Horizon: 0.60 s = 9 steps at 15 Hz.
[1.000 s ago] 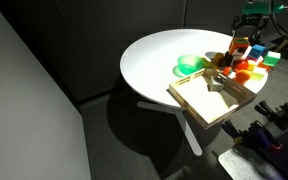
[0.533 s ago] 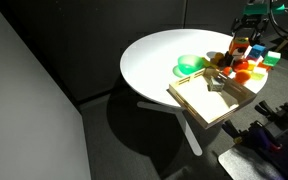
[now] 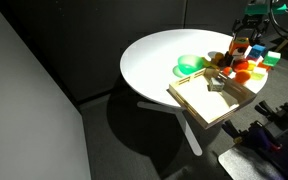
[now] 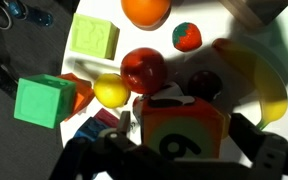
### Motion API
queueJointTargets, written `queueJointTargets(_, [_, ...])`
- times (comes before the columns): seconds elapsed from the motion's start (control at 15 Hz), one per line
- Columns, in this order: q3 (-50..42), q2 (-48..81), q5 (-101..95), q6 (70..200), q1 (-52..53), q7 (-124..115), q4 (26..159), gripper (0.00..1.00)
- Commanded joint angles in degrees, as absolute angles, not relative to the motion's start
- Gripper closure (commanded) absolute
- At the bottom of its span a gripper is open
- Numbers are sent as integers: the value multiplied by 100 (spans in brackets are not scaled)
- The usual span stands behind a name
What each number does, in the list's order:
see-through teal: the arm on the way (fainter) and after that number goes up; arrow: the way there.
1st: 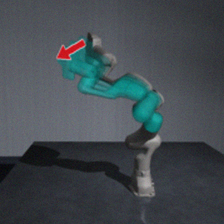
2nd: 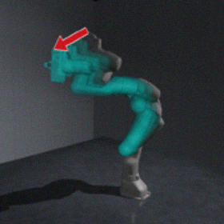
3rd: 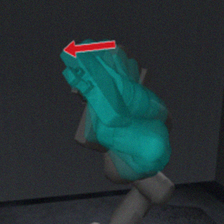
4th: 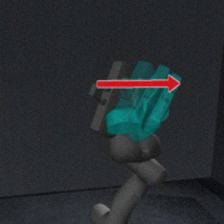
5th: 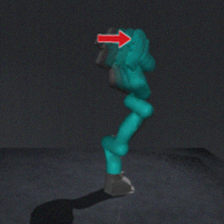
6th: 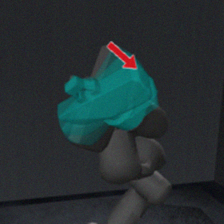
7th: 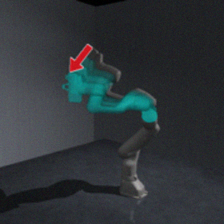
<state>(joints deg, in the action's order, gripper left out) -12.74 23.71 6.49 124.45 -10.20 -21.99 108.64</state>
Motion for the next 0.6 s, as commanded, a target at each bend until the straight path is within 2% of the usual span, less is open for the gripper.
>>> queueJointTargets(0.0, [-1317, 2337, 544, 12615, -982, -2247, 10866, 0])
queueJointTargets(0.53, [-1341, 2350, 478, 12884, -948, -2282, 10889, 0])
